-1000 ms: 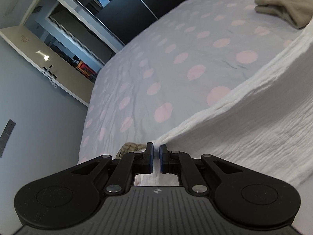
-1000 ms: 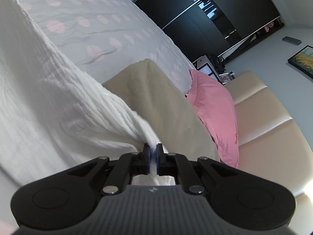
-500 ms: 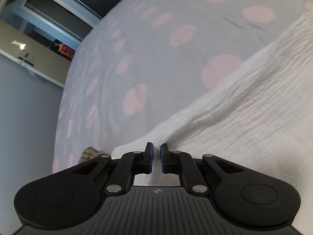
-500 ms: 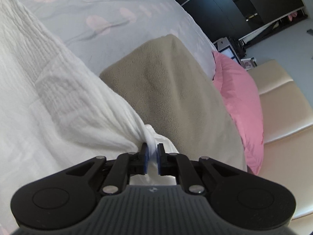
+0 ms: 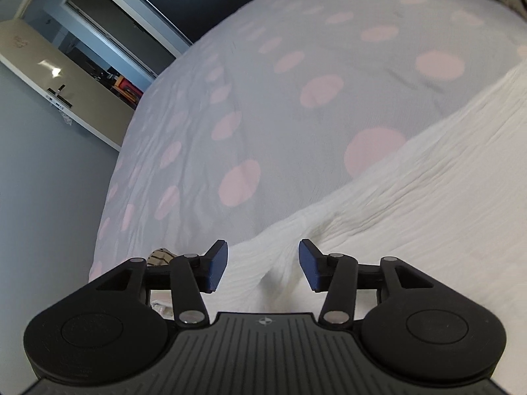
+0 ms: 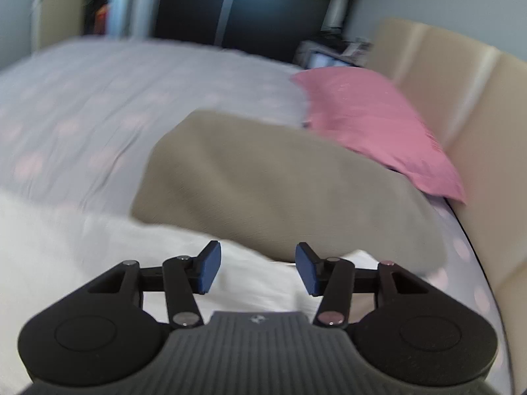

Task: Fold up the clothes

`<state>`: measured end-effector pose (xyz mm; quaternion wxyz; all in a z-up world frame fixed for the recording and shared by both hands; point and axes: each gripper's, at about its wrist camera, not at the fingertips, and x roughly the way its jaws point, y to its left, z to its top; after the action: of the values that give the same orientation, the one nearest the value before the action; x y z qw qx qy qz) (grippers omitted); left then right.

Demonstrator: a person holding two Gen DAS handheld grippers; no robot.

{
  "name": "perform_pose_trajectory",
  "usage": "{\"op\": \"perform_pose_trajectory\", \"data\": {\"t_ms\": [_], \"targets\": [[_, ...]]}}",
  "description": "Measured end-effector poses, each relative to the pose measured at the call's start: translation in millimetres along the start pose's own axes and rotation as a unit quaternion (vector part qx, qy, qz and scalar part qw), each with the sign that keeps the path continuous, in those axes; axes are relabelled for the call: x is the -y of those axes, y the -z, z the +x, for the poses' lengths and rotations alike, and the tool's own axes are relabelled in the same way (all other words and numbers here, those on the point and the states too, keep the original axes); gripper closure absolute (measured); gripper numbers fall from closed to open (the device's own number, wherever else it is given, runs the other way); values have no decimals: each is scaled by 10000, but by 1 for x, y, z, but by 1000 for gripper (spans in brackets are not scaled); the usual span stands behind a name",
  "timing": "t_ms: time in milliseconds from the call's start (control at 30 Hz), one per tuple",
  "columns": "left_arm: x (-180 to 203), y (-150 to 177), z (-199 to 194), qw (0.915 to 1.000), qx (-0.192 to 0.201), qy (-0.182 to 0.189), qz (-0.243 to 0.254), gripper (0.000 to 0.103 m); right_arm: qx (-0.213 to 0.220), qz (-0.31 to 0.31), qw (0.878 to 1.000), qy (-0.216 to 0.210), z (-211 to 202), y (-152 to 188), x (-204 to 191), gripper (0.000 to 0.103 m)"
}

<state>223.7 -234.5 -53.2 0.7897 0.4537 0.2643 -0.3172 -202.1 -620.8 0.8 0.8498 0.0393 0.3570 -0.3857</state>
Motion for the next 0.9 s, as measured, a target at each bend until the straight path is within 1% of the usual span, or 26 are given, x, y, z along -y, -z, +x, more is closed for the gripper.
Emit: {"op": "perform_pose_trajectory", "data": {"t_ms": [67,133,200,367,433,500,667,700,767,800,833,867,900], "targets": [[-1,-3,-12,9999,73,42,-88,56,52,470,9988,82,-11,3,21,50],[0,-6,-22,9998,134,60,-109,55,-17,928,9957,77,-15,11,37,57],[0,-7,-31,9998,171,68,-124,55,-63,1114,9938,11,-12,16,44,59],[-2,2,-44,9997,73,49,-216,55,-177,1577,9872,-155,-3,30,59,59],[-3,8,-47,9996,-20,35,-276,55,-223,1762,9839,-221,1,36,65,55],[-4,14,-48,9994,-115,21,-339,55,-291,1845,9820,-265,6,39,68,52],[-7,27,-47,9985,-341,-1,-418,55,-517,1809,9816,-324,26,39,66,53],[-7,29,-46,9984,-377,-15,-410,55,-562,1802,9814,-335,30,39,65,56],[-7,33,-44,9982,-440,-32,-395,55,-652,1788,9811,-358,38,39,65,71],[-8,35,-44,9982,-461,-33,-388,55,-697,1780,9809,-370,42,39,64,88],[-8,35,-43,9982,-473,-32,-380,55,-742,1773,9806,-382,46,39,64,92],[-9,36,-42,9981,-481,-29,-371,55,-785,1766,9804,-391,50,39,63,93],[-10,36,-41,9981,-490,-29,-365,55,-679,1798,9810,-280,47,38,65,94]]}}
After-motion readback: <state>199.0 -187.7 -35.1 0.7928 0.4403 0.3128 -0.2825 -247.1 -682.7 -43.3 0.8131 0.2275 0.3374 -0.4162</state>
